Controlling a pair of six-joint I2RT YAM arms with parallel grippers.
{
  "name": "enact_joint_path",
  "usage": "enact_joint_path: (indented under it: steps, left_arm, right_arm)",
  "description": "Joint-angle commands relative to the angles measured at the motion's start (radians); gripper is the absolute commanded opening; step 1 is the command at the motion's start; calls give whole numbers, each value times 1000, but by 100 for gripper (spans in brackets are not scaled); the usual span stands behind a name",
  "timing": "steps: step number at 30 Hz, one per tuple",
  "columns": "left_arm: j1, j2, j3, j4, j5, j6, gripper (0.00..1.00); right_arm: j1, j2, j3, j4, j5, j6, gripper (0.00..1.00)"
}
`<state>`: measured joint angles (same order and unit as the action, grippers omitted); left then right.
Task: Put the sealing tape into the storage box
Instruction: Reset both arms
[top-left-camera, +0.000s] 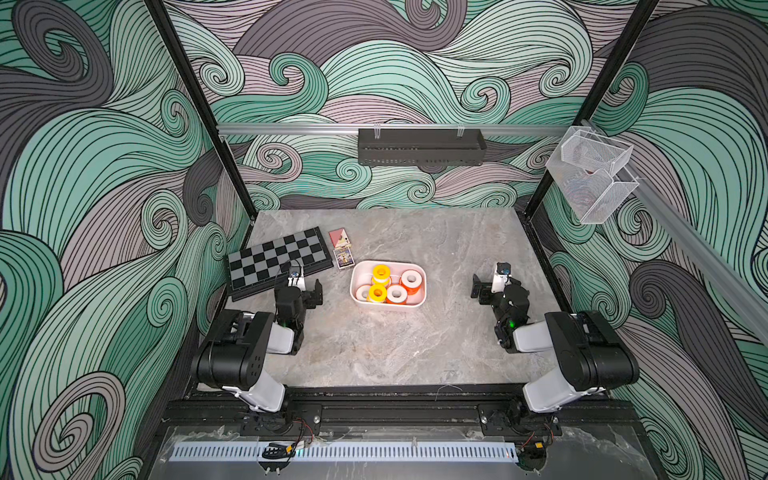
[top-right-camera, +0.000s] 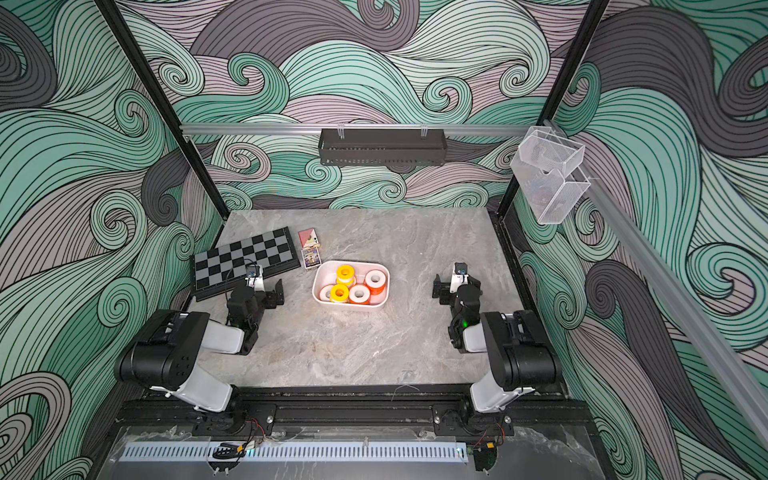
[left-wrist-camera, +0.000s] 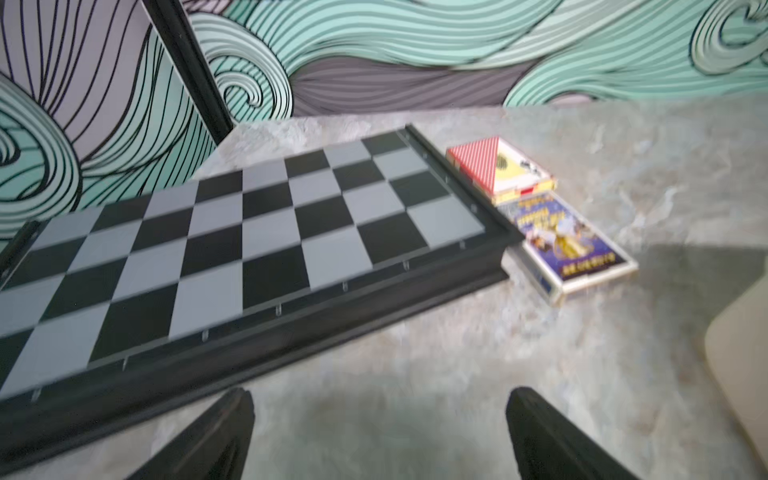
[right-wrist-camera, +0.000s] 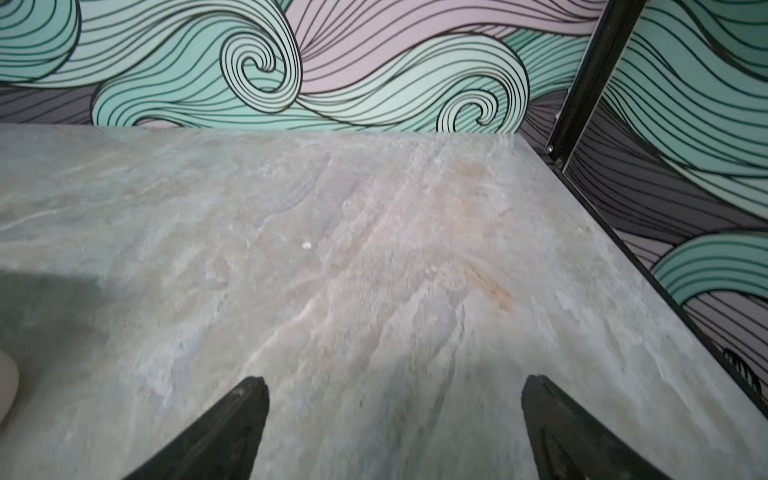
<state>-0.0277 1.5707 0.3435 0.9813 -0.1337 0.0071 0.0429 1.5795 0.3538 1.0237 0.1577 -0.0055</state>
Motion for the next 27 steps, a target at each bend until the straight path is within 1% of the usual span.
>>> enact_joint_path:
  steps: [1,3,4,6,8,27]
  left_arm:
    - [84,-16,64,-119,238,-54,99]
    - [92,20,59,-48,260,-52,99]
    - [94,15,54,-56,288,-47,99]
    - [91,9,74,-102,296,-41,99]
    - [90,16,66,-73,302,-35,99]
    - [89,14,69,-81,301,-35,99]
  right_arm:
    - [-8,-9,24,-73,-46,-16,99]
    - [-10,-21,31,-100,-48,-14,99]
    - [-11,-21,26,-93,-48,-14,99]
    - [-11,-18,16,-60,-50,-17,99]
    - [-10,-18,17,-68,-50,-16,99]
    - [-9,-18,17,-68,-51,-17,99]
